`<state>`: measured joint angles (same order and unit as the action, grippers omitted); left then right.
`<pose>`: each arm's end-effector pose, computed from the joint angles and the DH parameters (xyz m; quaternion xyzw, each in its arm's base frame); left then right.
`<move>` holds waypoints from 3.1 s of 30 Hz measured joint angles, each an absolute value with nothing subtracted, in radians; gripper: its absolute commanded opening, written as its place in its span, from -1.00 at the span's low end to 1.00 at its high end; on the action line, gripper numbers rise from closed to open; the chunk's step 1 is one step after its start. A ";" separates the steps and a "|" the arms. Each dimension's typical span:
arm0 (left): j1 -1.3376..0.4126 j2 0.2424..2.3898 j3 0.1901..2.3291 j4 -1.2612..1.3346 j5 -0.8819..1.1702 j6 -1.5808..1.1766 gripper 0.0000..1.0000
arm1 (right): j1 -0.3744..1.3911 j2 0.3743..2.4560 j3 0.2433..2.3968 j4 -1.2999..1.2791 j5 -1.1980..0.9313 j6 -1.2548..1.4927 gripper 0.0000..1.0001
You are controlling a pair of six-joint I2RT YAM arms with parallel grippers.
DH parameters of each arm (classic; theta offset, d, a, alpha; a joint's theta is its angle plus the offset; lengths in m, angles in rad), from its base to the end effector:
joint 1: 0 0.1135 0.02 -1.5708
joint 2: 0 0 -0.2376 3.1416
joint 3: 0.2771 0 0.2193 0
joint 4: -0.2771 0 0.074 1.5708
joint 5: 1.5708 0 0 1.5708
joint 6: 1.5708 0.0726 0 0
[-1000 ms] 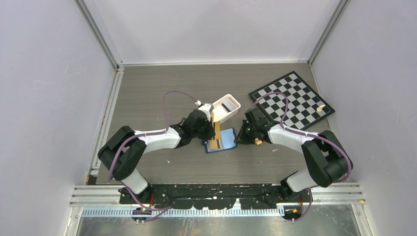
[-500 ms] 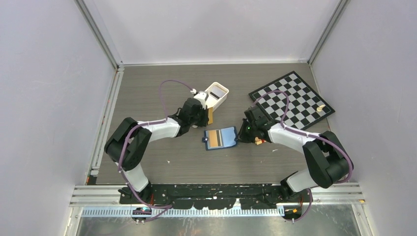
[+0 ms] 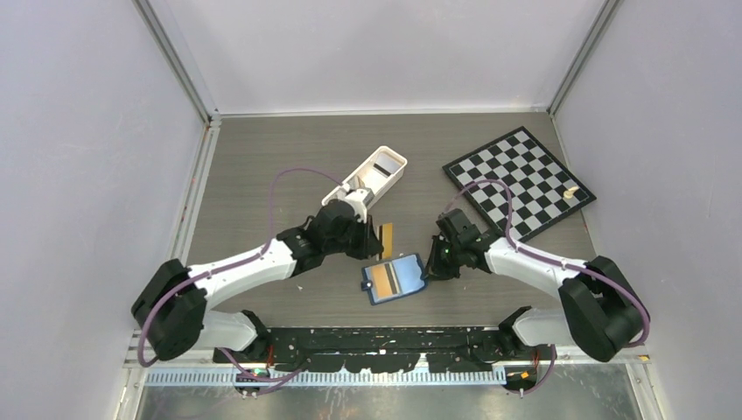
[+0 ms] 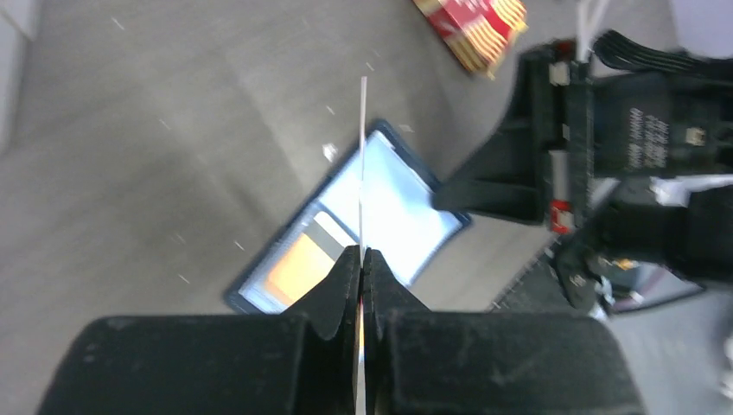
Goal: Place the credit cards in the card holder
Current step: Insert the credit card into the card holder.
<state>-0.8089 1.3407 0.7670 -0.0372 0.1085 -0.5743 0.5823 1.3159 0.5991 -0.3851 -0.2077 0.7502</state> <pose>0.1981 -0.2191 0.1969 0.1285 0.8767 -0.3311 0.3244 0.1789 0.1357 0.1207 0.0571 0.9660 0.2221 0.1193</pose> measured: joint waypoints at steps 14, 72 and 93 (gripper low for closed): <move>-0.969 1.200 0.400 0.029 0.234 -1.087 -1.00 | 0.763 1.171 0.410 -0.226 -0.146 0.980 -0.99; -0.870 1.435 0.359 0.385 0.326 -1.294 -1.00 | 0.793 1.198 0.448 -0.251 -0.035 0.999 -0.99; -0.808 1.525 0.377 0.452 0.430 -1.237 -1.00 | 0.796 1.205 0.455 -0.255 -0.033 0.998 -0.99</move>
